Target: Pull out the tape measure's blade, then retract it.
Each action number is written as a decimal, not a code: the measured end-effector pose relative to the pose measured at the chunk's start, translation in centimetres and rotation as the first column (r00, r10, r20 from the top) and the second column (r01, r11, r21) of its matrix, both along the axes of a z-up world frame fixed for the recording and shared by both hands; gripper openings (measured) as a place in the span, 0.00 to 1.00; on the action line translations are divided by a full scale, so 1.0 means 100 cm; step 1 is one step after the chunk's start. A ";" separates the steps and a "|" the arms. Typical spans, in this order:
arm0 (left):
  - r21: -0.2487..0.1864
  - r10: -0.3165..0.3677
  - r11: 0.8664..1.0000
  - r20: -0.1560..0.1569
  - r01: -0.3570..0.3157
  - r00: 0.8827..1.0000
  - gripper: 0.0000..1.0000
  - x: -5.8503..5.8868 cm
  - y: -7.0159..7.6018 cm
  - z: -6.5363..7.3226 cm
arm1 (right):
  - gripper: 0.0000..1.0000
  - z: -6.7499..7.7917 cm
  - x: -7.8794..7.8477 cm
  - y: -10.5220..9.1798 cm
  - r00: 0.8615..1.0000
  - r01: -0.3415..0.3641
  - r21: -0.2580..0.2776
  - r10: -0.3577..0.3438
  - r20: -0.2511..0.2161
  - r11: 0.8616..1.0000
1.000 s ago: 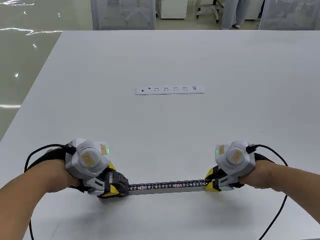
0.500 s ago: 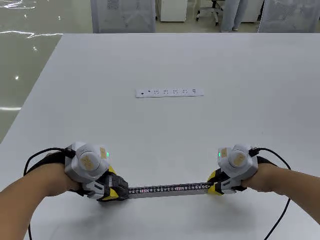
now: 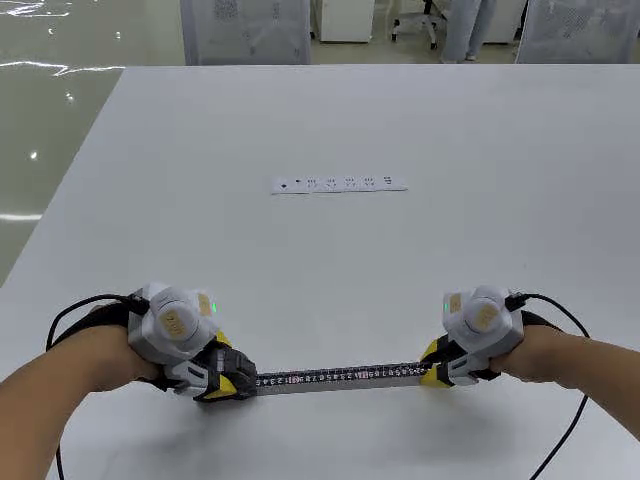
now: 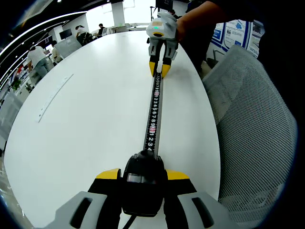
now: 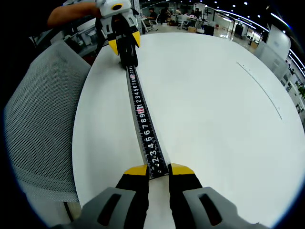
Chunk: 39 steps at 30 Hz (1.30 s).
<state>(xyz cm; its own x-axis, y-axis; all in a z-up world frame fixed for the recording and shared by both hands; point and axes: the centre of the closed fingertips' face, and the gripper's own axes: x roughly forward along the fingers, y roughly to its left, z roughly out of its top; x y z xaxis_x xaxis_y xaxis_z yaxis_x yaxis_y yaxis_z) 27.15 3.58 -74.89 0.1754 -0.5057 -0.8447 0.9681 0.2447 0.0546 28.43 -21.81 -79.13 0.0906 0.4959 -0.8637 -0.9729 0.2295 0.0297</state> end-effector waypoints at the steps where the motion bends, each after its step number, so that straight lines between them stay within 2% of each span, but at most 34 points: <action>1: 0.001 0.000 1.000 0.000 0.000 1.000 0.30 0.000 0.000 0.000 | 0.11 0.000 0.000 0.000 1.000 0.000 0.000 0.000 0.000 1.000; 16: 0.004 -0.001 1.000 -0.001 0.001 1.000 0.30 0.000 -0.001 0.000 | 0.10 0.001 -0.002 -0.002 1.000 -0.024 -0.019 0.024 -0.002 1.000; 39: 0.004 0.002 1.000 0.001 -0.002 1.000 0.30 0.000 -0.001 0.000 | 0.10 0.000 0.001 -0.017 1.000 -0.007 -0.034 0.007 -0.001 0.999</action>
<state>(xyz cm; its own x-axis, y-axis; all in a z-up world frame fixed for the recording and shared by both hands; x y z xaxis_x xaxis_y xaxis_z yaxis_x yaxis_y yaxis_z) 27.19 3.52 -74.91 0.1772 -0.5020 -0.8465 0.9675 0.2464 0.0564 28.50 -23.50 -79.15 0.0862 0.4667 -0.8802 -0.9745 0.2231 0.0228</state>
